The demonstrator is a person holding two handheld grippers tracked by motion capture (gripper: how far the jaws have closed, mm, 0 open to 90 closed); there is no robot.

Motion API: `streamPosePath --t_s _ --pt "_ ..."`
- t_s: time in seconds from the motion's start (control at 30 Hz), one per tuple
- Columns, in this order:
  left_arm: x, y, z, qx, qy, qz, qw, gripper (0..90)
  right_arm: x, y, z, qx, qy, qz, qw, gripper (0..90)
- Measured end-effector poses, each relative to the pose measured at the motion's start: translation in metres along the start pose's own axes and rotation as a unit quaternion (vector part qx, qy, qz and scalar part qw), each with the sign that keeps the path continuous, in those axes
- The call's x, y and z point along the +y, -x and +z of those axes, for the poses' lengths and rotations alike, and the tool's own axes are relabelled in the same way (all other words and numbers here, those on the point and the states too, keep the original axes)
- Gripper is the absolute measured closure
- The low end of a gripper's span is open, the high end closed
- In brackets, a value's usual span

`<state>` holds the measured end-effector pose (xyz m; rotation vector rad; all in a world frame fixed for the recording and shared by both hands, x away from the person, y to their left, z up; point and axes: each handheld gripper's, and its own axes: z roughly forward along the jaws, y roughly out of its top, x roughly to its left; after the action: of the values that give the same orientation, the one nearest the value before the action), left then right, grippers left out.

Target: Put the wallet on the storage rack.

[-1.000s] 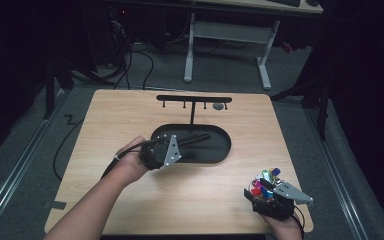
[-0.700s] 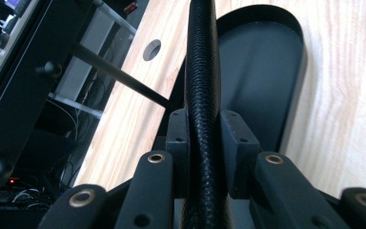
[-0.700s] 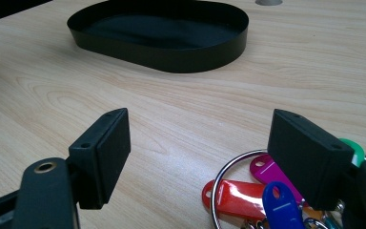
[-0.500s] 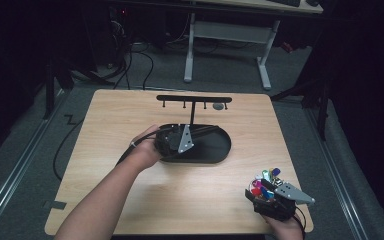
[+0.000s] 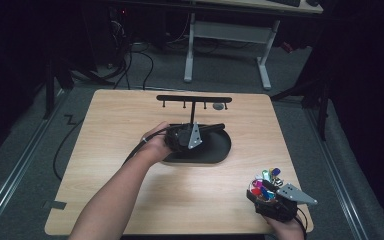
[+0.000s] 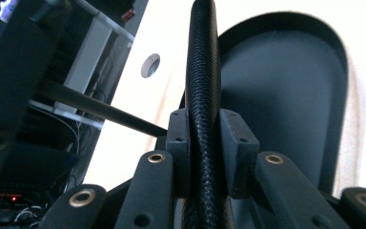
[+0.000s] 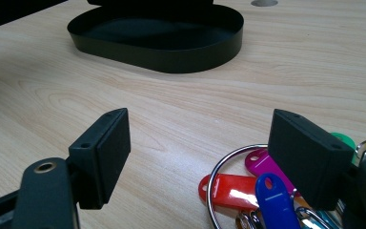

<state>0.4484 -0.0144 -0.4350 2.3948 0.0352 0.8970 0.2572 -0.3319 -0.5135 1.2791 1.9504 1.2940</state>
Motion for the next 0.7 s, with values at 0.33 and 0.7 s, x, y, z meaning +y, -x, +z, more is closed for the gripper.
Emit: streamPosePath --t_s 0.33,0.7 --pt "-0.006 -0.001 0.008 -0.012 -0.003 0.008 0.9999 76.1 -0.001 0.001 -0.001 -0.001 -0.001 0.002 1.0000 22.8" --pt "-0.022 0.003 0.014 -0.013 -0.048 0.031 0.9983 75.9 -0.001 -0.001 0.001 0.000 -0.003 -0.002 1.0000 22.8"
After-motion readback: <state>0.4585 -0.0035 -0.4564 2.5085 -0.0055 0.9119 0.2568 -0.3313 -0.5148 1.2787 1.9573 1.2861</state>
